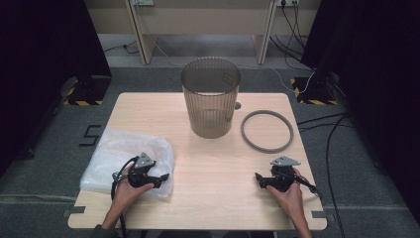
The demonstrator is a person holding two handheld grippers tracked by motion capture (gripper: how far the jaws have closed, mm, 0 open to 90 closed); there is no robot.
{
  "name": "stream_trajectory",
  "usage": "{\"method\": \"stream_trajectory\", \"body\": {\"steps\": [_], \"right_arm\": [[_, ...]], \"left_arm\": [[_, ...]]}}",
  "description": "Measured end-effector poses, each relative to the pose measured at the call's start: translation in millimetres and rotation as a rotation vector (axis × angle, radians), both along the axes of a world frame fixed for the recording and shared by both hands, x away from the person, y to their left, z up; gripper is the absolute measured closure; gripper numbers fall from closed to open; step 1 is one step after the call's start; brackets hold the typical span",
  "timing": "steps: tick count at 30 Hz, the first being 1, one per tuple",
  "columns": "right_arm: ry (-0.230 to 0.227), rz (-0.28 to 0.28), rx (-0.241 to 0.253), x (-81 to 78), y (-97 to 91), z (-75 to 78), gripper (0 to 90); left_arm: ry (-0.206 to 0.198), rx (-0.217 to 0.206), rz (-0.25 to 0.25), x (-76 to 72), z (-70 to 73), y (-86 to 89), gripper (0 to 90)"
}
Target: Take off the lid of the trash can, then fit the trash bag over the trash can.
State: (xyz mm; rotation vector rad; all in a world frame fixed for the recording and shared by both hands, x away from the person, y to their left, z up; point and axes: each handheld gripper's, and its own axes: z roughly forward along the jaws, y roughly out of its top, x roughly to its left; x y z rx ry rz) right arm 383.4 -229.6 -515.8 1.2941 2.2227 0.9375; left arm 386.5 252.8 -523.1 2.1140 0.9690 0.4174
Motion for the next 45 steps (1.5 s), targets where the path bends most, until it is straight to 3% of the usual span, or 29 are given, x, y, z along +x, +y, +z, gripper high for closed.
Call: {"method": "stream_trajectory", "body": {"steps": [13,17,26,30,35,37,42,45], "right_arm": [[0.000,0.000,0.000,0.0,0.1,0.0,14.6],[0.000,0.000,0.000,0.0,0.1,0.0,14.5],[0.000,0.000,0.000,0.0,0.1,0.0,14.6],[-0.002,-0.001,0.001,0.0,0.3,-0.2,14.5],[0.001,0.000,0.000,0.0,0.2,0.0,14.4],[0.001,0.001,0.000,0.0,0.2,0.0,14.3],[0.002,0.002,0.000,0.1,0.4,0.0,14.0],[0.003,0.003,0.001,0.1,0.4,0.0,13.7]], "left_arm": [[0.000,0.000,0.002,0.0,0.2,0.3,21.7],[-0.007,-0.009,0.012,-0.5,0.5,1.2,26.7],[-0.032,-0.028,0.015,-0.1,1.2,4.7,70.8],[-0.027,-0.023,0.013,1.1,1.8,4.3,81.6],[-0.001,-0.072,0.009,5.9,2.2,9.0,86.2],[0.001,-0.097,0.014,9.3,6.2,12.2,86.9],[-0.047,-0.115,0.025,19.3,29.3,17.9,87.6],[-0.051,-0.170,0.033,30.9,46.5,24.2,87.6]]}}
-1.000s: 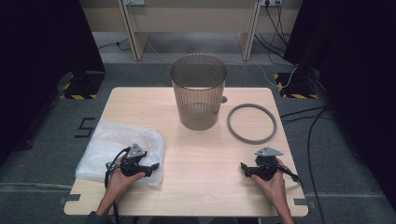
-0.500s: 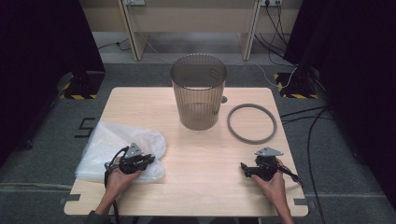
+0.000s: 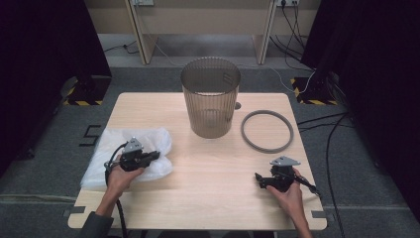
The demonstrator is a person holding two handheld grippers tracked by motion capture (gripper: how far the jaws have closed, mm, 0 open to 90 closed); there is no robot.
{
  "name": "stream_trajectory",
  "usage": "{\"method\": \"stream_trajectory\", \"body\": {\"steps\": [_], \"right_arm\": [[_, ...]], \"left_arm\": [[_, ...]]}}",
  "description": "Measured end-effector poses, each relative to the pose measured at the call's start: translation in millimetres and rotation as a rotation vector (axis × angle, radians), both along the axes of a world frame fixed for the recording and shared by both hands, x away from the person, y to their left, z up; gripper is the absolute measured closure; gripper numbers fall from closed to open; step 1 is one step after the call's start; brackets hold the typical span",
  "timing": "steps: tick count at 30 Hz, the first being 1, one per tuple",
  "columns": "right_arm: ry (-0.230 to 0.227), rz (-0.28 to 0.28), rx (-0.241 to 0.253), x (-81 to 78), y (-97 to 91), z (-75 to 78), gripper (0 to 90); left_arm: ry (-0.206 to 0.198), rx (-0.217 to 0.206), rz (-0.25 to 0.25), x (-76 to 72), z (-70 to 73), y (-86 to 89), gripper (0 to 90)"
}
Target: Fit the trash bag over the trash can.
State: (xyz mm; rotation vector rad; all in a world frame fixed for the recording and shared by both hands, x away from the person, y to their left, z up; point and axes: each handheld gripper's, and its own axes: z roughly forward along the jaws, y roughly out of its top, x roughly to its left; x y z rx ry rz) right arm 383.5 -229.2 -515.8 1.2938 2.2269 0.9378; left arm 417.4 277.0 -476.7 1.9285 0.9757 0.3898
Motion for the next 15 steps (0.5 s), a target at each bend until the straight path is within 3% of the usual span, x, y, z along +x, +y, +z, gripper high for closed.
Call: {"method": "stream_trajectory", "body": {"steps": [2,15], "right_arm": [[0.000,0.002,-0.002,0.1,-0.1,0.0,13.4],[-0.001,0.013,-0.003,1.0,-0.2,-0.2,12.6]], "left_arm": [[0.002,-0.018,0.006,7.6,8.1,3.8,87.6],[-0.011,-0.032,0.024,55.0,65.4,10.3,87.4]]}}
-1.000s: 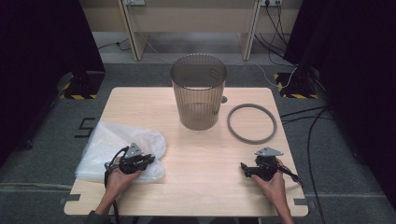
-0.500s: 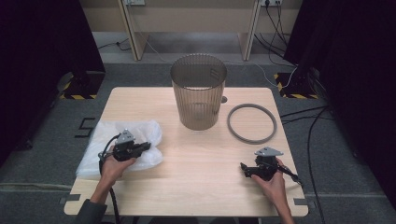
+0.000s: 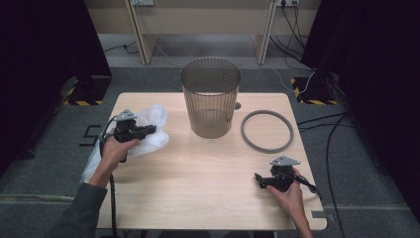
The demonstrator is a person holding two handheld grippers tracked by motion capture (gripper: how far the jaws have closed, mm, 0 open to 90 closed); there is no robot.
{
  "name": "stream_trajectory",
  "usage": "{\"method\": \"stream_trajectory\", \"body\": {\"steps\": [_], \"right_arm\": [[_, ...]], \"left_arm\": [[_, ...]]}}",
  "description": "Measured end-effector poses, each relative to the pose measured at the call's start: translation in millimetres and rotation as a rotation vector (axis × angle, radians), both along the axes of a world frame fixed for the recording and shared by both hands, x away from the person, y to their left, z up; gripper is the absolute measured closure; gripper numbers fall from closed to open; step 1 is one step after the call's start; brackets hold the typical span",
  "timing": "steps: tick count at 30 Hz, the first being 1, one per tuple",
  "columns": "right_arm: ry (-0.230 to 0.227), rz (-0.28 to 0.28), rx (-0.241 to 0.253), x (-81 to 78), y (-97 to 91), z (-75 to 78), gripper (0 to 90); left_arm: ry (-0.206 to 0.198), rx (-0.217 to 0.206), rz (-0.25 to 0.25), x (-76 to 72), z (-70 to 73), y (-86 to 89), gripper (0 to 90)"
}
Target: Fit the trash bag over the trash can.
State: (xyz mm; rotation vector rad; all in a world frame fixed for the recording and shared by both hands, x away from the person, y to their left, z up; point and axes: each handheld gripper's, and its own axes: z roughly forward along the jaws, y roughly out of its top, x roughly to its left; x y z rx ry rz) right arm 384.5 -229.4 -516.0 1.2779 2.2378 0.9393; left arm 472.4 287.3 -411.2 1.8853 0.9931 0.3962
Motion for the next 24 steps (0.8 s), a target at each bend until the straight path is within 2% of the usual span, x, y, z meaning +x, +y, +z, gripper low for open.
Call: {"method": "stream_trajectory", "body": {"steps": [2,5,8,14,19,24], "right_arm": [[0.000,0.000,0.000,0.0,0.0,0.0,12.6],[-0.001,0.000,0.001,0.0,0.0,-0.1,12.6],[0.000,0.000,0.001,0.0,0.1,-0.1,12.6],[-0.001,0.001,0.000,0.2,0.0,-0.1,12.5],[-0.001,0.003,-0.001,0.4,-0.1,-0.1,12.4],[-0.001,0.004,-0.001,0.6,0.0,-0.1,12.3]], "left_arm": [[-0.012,0.006,0.005,7.4,13.1,1.1,87.4],[-0.020,-0.006,0.000,16.9,34.5,1.2,87.4],[-0.038,0.024,-0.001,24.9,55.4,-1.4,87.2],[-0.062,0.037,0.008,42.4,88.9,-7.8,87.1],[-0.084,0.046,0.016,57.6,115.1,-18.6,87.3],[-0.107,0.058,0.018,74.2,142.7,-40.3,87.4]]}}
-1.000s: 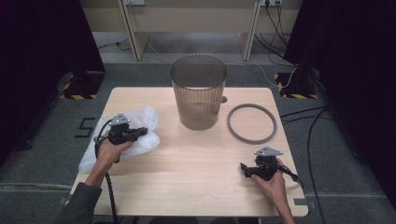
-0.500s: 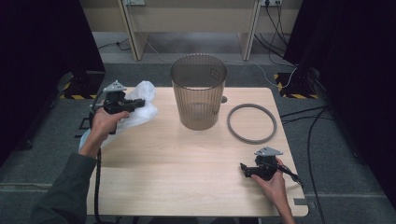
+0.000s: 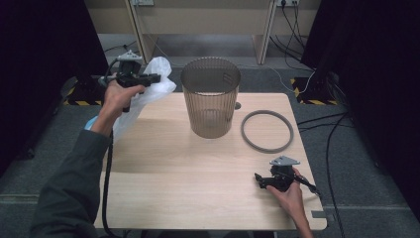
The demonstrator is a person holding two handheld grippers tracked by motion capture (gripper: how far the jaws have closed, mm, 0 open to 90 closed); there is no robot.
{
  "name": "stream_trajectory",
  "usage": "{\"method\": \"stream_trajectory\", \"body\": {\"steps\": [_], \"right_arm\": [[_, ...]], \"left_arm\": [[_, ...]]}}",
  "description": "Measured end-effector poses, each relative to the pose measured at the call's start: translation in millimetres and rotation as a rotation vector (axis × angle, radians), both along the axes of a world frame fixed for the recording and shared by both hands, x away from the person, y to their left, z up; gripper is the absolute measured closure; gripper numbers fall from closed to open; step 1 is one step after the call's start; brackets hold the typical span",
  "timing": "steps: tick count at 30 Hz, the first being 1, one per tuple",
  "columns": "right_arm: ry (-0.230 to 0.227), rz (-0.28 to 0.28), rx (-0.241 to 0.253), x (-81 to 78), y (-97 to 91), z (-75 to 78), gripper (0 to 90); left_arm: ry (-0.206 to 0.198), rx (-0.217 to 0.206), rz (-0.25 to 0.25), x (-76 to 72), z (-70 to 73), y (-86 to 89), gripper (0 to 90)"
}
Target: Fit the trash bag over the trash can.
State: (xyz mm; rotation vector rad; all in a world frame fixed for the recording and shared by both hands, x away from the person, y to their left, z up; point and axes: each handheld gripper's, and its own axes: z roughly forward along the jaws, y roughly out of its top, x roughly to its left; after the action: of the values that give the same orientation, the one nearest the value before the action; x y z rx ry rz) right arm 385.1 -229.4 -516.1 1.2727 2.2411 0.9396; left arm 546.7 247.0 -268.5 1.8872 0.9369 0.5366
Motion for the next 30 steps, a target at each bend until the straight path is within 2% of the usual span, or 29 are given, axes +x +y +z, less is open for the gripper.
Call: {"method": "stream_trajectory", "body": {"steps": [6,10,12,18,20,22,24,27,30], "right_arm": [[-0.001,0.002,-0.001,0.1,-0.1,0.0,12.3],[0.001,0.000,0.000,0.0,0.0,0.0,12.2],[0.001,0.001,0.000,0.1,0.0,0.0,12.2],[0.001,0.002,0.000,0.1,0.1,0.0,12.1],[0.001,0.002,0.000,0.1,0.0,0.0,12.0],[0.001,0.003,0.000,0.1,0.1,-0.1,11.9],[0.001,0.003,0.000,0.1,0.1,-0.1,11.9],[0.001,0.003,0.000,0.1,0.1,0.0,11.9],[0.001,0.003,0.000,0.1,0.1,-0.1,11.9]], "left_arm": [[-0.036,0.040,-0.016,16.6,27.5,-39.8,87.4],[-0.050,0.065,-0.028,27.4,38.4,-69.7,87.4],[-0.045,0.098,-0.042,33.6,39.8,-86.7,87.3],[-0.023,0.161,-0.064,47.2,31.3,-124.9,87.2],[-0.002,0.161,-0.076,50.2,26.2,-134.2,87.1],[0.017,0.184,-0.087,53.1,19.8,-143.7,87.0],[0.036,0.195,-0.099,54.7,15.1,-149.4,86.8],[0.069,0.244,-0.137,54.3,9.0,-158.4,86.2],[0.097,0.249,-0.156,53.7,3.7,-163.1,85.9]]}}
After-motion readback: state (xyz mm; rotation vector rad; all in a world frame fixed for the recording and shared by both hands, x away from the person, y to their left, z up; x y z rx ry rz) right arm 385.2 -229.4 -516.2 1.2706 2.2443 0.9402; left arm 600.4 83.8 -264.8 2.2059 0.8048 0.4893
